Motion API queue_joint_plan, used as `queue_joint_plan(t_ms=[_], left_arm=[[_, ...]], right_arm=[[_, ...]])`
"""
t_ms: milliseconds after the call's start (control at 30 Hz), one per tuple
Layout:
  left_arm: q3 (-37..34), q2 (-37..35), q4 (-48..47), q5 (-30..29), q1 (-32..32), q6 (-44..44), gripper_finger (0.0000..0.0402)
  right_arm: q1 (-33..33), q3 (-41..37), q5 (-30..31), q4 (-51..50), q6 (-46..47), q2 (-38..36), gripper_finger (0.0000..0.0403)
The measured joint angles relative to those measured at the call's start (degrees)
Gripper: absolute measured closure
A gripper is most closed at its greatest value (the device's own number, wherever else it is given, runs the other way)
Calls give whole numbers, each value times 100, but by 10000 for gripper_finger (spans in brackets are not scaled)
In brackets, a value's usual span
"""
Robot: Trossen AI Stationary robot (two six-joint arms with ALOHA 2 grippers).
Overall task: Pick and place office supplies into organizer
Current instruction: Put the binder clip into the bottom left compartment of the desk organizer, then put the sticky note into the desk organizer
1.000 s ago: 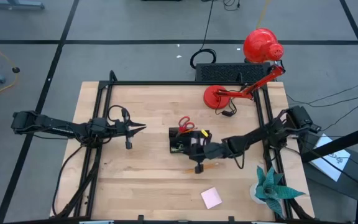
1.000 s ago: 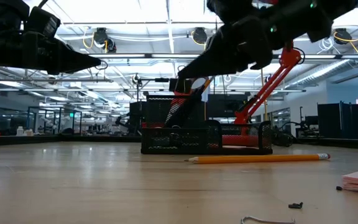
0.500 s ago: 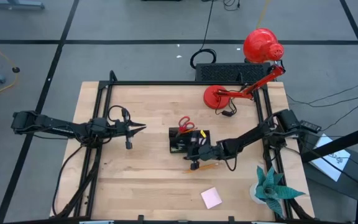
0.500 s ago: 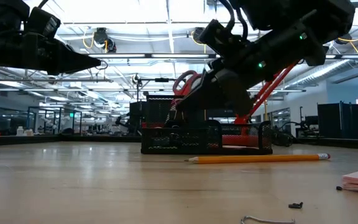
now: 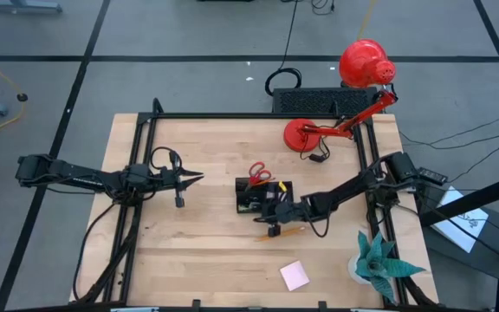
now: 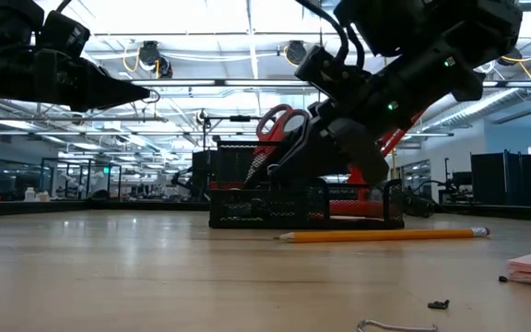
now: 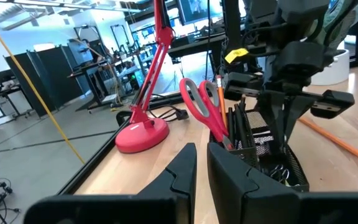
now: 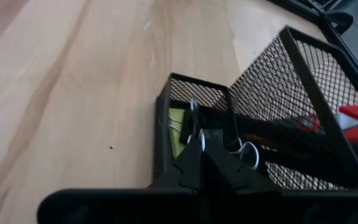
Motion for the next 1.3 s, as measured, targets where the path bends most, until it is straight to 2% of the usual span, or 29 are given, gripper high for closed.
queue_joint_plan(t_ms=[367,567,833,1033,1167,1300], left_arm=[[0,0,0,-4,0,44,355],[0,-1,2,-4,0,88,355],[0,-1,1,-4,0,135,355],[0,-2,-7,-9,2,143,355],[0,-1,-90,-9,2,106,355],[0,-2,-96,-9,1,90,355]], right_arm=[[-50,2,-6,-13,370,-4,380],[-160,2,-203,-5,626,-4,356],[-37,2,-155,-45,242,-216,325],[427,12,-180,-167,230,-979,299],[952,13,-931,-629,455,-1421,280],[1672,341,-781,-1681,1062,-1444,259]])
